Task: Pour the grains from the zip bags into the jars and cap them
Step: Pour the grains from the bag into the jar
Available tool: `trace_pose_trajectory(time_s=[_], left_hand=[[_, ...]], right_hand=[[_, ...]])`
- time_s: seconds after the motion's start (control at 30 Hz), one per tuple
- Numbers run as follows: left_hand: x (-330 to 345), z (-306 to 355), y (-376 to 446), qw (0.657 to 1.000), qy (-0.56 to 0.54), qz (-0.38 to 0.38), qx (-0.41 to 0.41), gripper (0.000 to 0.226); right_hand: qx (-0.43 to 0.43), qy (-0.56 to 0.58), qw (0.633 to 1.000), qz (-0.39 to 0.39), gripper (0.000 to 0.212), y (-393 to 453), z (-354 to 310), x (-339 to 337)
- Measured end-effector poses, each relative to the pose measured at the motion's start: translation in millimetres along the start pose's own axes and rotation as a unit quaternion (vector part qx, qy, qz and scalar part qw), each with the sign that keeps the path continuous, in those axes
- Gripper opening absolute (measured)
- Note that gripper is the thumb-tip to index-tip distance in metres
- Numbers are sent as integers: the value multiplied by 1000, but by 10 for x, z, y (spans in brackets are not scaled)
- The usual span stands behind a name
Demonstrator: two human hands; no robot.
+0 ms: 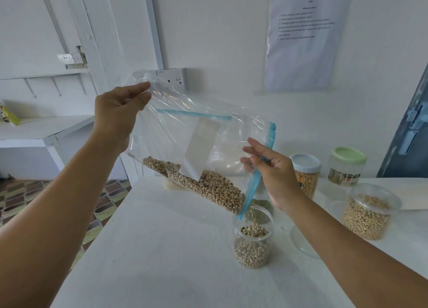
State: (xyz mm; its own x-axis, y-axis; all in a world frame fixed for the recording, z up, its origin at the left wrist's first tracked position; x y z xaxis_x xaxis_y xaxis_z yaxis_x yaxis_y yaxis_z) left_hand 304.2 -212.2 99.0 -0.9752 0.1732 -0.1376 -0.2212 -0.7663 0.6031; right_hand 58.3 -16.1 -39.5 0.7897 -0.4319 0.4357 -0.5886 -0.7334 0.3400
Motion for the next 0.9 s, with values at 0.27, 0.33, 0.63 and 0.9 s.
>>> trace_pose_trajectory(time_s=[0.27,0.33,0.63,0.9], left_hand=[[27,52,-8,1000,6,4,6,32],[24,57,-2,1000,5,4,7,32],[12,55,29,1000,-1,4,11,32],[1,54,39,1000,1,6,11,31]], right_hand=[[-3,1,1000,-2,40,5,-22,1],[-3,1,1000,-2,40,9,-24,2],[0,4,1000,-4,39,14,-20,12],[0,3,1000,-6,38,15,-2,13]])
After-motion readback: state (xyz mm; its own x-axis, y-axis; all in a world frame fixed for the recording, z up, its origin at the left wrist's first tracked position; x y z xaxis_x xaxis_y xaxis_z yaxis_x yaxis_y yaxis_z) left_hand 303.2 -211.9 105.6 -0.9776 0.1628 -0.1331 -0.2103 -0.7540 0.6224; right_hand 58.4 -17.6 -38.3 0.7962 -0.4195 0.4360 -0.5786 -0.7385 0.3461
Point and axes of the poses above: each hand's wrist, its own y-axis towards the middle knuckle, its own x-axis out of the palm, z = x × y, the point moved 1 cm from there along y, towards the middle knuckle, and after that the axes turned 10 degrees about y, right-handed, at the moved point
